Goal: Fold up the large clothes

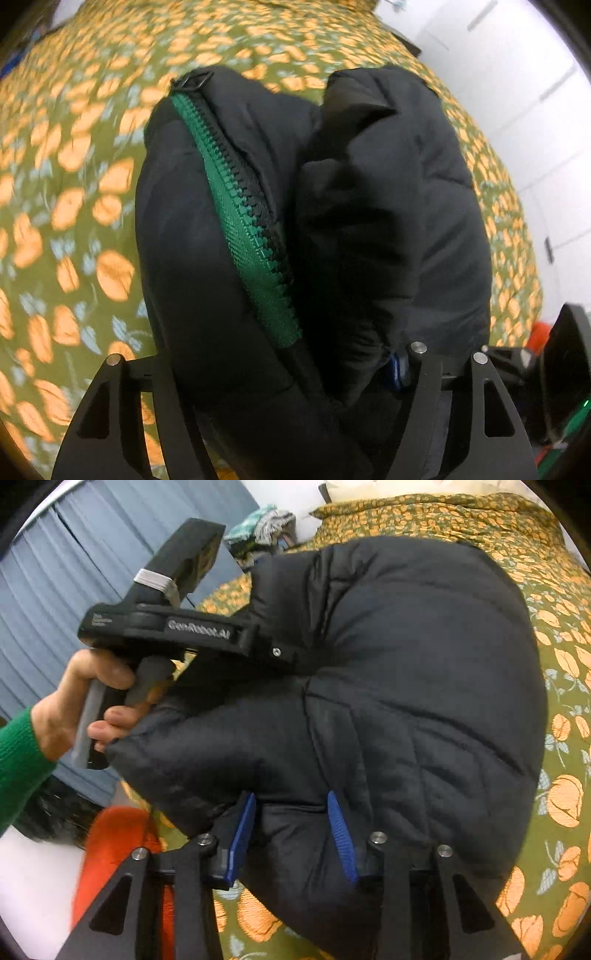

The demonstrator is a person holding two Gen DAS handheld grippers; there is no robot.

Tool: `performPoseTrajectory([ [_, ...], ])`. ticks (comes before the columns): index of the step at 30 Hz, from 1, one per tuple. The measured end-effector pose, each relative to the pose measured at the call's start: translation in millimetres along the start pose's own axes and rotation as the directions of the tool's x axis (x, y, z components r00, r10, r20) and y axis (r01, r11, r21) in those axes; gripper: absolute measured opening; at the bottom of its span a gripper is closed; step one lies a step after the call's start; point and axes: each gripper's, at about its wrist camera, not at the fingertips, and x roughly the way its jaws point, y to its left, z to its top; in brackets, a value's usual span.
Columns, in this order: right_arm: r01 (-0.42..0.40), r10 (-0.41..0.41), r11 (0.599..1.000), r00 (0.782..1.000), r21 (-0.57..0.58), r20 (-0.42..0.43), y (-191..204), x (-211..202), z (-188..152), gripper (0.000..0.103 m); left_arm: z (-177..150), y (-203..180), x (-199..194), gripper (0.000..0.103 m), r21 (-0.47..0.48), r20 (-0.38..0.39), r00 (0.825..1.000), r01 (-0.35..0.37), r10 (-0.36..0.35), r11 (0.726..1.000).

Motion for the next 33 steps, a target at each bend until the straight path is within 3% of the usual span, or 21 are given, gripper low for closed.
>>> performPoseTrajectory([
  [3,0.055,-0.055,0.998,0.998,-0.027,-0.024,8,16,0,0.040,-8,16,12,0.071,-0.049,0.030,0.999,0.042,-0.040,0.998],
  [8,0.103,-0.103,0.992,0.995,-0.074,0.011,19,32,-5,0.039,-15,29,25,0.073,-0.140,0.073,0.992,0.110,-0.100,0.984],
  [12,0.055,-0.058,0.996,0.997,-0.066,-0.041,24,14,6,0.039,-18,26,20,0.073,-0.132,0.082,0.991,0.115,-0.105,0.985],
  [15,0.005,-0.005,1.000,0.998,0.003,-0.065,17,-9,34,0.040,-20,29,20,0.073,-0.149,0.095,0.987,0.140,-0.127,0.979],
  [20,0.062,-0.062,0.998,0.998,0.016,0.024,3,-31,119,0.040,-21,26,20,0.074,-0.143,0.100,0.987,0.143,-0.129,0.979],
  [24,0.111,-0.111,0.994,0.993,0.001,-0.042,-19,17,190,0.040,-23,31,19,0.074,-0.144,0.101,0.987,0.142,-0.128,0.979],
  [28,-0.001,0.000,1.000,0.985,-0.003,-0.170,-18,87,206,0.042,-25,37,21,0.074,-0.152,0.090,0.988,0.139,-0.126,0.979],
  [31,0.122,-0.155,0.985,0.940,-0.126,-0.303,-11,135,193,0.039,-19,40,29,0.074,-0.170,0.080,0.990,0.132,-0.120,0.977],
  [33,0.186,-0.237,0.966,0.915,-0.182,-0.326,-7,155,186,0.039,-17,42,33,0.074,-0.172,0.077,0.991,0.123,-0.111,0.977],
])
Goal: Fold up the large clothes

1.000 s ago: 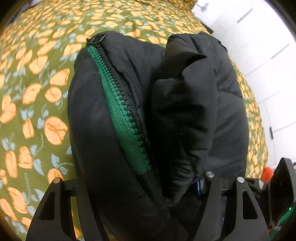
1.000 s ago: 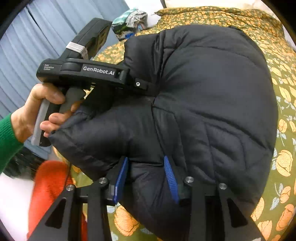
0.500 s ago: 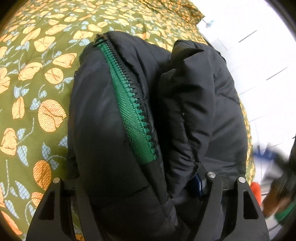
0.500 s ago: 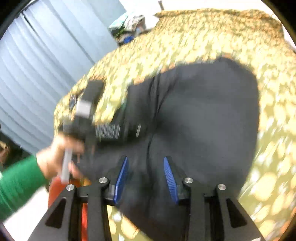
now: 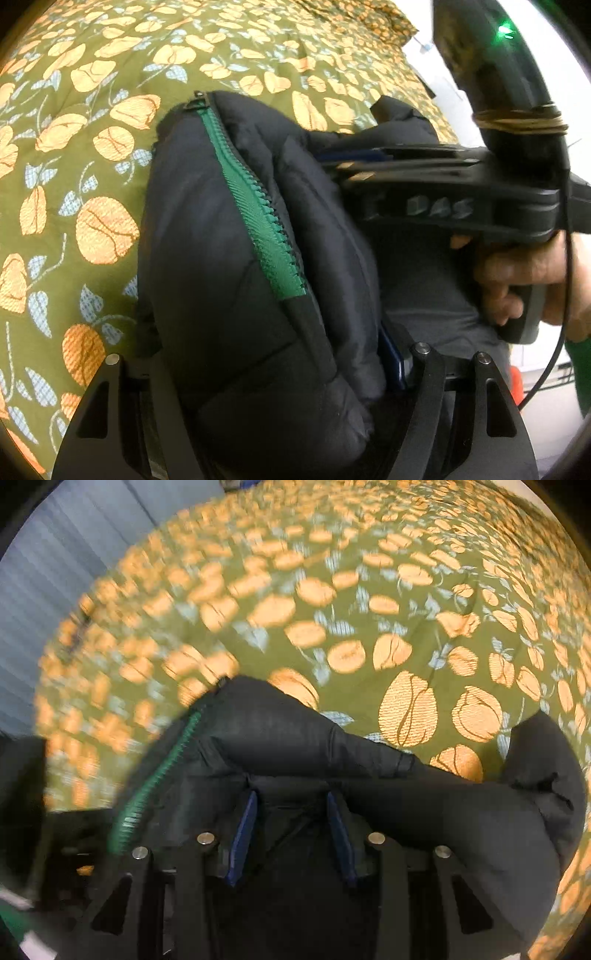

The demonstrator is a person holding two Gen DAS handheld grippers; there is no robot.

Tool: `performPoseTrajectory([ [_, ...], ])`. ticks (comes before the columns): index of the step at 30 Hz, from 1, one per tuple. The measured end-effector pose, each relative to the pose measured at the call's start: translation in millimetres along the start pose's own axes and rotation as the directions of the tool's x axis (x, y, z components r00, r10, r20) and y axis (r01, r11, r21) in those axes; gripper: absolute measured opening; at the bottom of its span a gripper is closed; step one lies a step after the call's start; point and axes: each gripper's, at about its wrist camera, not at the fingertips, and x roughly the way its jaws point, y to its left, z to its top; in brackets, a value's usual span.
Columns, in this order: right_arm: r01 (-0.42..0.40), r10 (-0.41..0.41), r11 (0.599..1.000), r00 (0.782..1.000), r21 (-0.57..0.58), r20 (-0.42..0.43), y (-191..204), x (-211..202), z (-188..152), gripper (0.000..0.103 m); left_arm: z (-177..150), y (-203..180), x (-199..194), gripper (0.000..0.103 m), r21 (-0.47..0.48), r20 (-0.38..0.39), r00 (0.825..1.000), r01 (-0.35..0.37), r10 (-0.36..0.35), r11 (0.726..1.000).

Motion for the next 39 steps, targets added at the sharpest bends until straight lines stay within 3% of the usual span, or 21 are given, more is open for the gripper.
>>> performPoseTrajectory([
  [5,0.000,0.000,1.000,1.000,0.027,0.011,-1,1,-2,0.039,3,-5,0,0.075,0.023,-0.001,1.000,0.002,-0.002,1.000],
  [8,-0.019,0.016,0.999,0.997,0.047,0.072,-4,-30,-21,0.039,1,-11,-1,0.075,0.034,0.008,1.000,-0.006,0.006,0.999],
  [14,-0.040,0.036,0.999,0.970,0.012,0.239,0,-119,-126,0.040,6,-9,0,0.076,0.026,0.008,1.000,0.001,-0.001,1.000],
  [18,-0.056,0.047,0.998,0.970,0.034,0.237,14,-142,-209,0.040,6,-9,1,0.076,0.025,0.012,1.000,-0.002,0.002,1.000],
  [22,-0.047,0.019,0.994,0.960,0.096,0.278,28,-134,-251,0.040,2,-12,0,0.077,0.032,0.023,1.000,-0.012,0.011,0.999],
  [27,-0.010,-0.036,0.983,0.968,0.183,0.249,18,-78,-255,0.040,-3,-21,2,0.079,0.045,0.049,0.998,-0.047,0.045,0.998],
  [31,-0.002,-0.049,0.983,0.960,0.183,0.274,15,-68,-260,0.040,-3,-23,1,0.079,0.035,0.061,0.997,-0.058,0.056,0.998],
  [37,0.011,-0.053,0.986,0.967,0.167,0.248,19,-107,-251,0.042,-8,-44,-44,0.080,0.069,0.091,0.989,-0.125,0.118,0.990],
  [39,0.022,-0.074,0.987,0.944,0.160,0.321,23,-136,-243,0.042,-15,-39,-69,0.081,0.064,0.135,0.987,-0.095,0.086,0.993],
])
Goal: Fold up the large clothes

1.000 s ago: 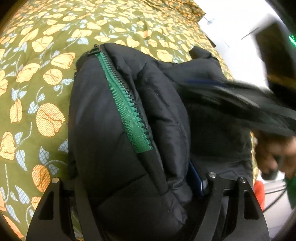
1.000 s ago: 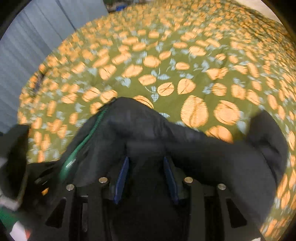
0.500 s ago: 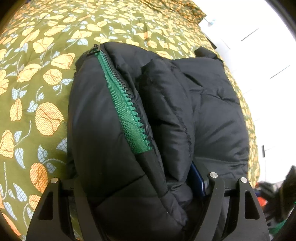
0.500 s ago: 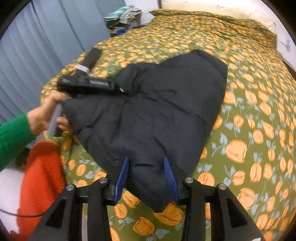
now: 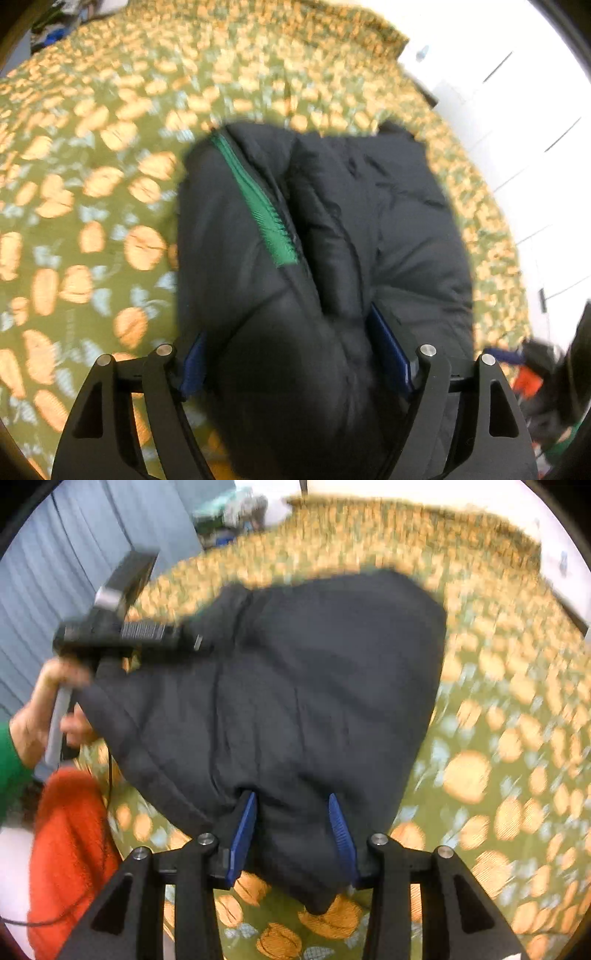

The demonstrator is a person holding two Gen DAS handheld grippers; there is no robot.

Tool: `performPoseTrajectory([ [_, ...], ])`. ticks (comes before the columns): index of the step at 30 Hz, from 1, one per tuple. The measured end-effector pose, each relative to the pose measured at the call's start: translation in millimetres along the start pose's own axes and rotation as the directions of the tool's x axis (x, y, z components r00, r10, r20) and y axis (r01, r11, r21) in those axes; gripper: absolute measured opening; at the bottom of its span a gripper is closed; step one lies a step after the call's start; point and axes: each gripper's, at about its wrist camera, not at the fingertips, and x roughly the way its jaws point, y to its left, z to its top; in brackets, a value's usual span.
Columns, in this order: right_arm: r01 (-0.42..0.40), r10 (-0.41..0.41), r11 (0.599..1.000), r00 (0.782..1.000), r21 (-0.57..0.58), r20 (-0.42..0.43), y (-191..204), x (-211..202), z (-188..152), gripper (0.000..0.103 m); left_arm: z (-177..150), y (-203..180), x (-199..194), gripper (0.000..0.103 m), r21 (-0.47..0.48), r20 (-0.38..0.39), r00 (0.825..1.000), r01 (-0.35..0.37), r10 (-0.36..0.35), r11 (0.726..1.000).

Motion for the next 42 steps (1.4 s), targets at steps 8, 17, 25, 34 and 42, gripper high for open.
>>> performPoseTrajectory([
  [8,-0.107,0.116,0.989,0.989,-0.101,0.091,47,15,58,0.042,-32,101,-24,0.092,-0.332,0.093,0.984,0.175,-0.153,0.927],
  [17,-0.067,0.072,0.987,0.997,-0.148,0.023,72,67,44,0.042,-31,108,22,0.097,-0.379,0.100,0.932,0.359,-0.348,0.853],
  [25,-0.046,0.049,0.986,0.999,-0.158,0.015,79,70,41,0.042,-8,73,43,0.101,-0.316,0.047,0.887,0.449,-0.459,0.836],
  [34,-0.012,0.015,0.983,1.000,-0.181,0.013,87,69,36,0.042,18,18,79,0.103,-0.126,-0.185,0.962,0.180,-0.202,0.975],
  [42,-0.106,0.082,0.984,0.982,0.140,0.169,-27,-15,12,0.082,17,18,76,0.101,-0.107,-0.162,0.968,0.174,-0.190,0.979],
])
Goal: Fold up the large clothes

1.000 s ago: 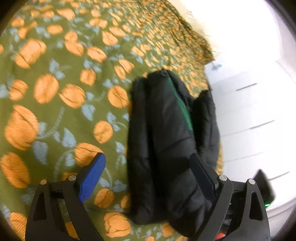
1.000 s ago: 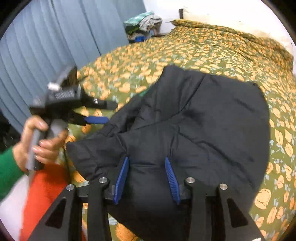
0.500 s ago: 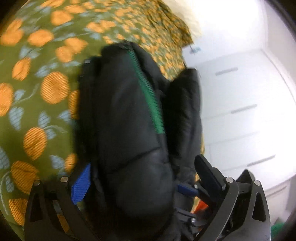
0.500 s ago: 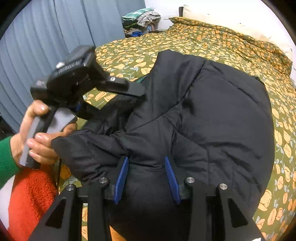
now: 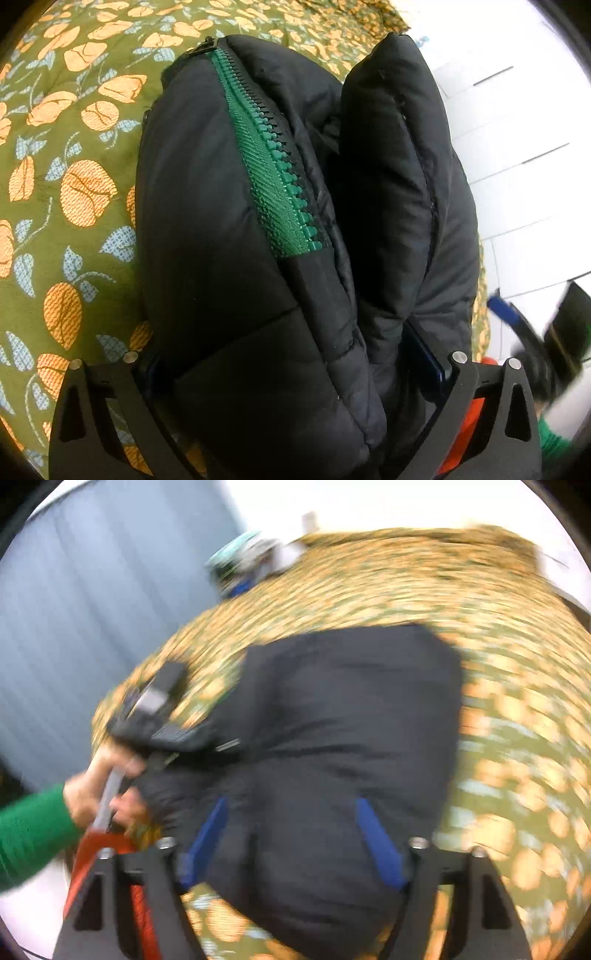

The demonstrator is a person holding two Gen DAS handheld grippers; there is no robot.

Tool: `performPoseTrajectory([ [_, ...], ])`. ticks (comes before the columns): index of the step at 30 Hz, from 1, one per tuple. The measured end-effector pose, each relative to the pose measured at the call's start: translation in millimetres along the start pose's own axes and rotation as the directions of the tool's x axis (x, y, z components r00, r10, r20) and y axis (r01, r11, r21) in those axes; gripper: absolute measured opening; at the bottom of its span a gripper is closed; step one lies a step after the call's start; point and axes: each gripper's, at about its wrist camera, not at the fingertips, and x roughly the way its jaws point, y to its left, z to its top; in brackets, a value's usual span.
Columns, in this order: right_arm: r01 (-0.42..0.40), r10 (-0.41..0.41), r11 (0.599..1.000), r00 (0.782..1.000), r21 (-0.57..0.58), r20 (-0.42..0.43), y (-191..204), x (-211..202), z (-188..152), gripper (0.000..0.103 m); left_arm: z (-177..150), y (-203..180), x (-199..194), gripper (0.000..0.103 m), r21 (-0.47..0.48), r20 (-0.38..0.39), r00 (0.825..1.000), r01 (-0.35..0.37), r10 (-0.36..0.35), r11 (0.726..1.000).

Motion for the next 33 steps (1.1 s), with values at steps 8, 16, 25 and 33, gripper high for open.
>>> performPoseTrajectory([
  [8,-0.189,0.219,0.902,0.975,0.389,-0.035,-105,33,-32,0.083,-17,-9,7,0.103,0.017,0.009,1.000,-0.011,0.011,1.000],
  [16,-0.294,0.346,0.849,0.937,0.440,-0.040,-102,99,-23,0.086,-22,-7,14,0.092,-0.016,0.034,0.999,-0.019,0.020,1.000],
  [25,-0.238,0.235,0.964,0.971,0.116,0.038,-33,22,3,0.068,-45,-70,-43,0.064,0.060,0.179,0.983,-0.042,0.030,0.997],
  [33,-0.280,0.275,0.960,0.947,0.009,0.169,-45,-39,51,0.068,0,-132,-67,0.064,0.152,0.264,0.964,-0.060,0.018,0.987],
])
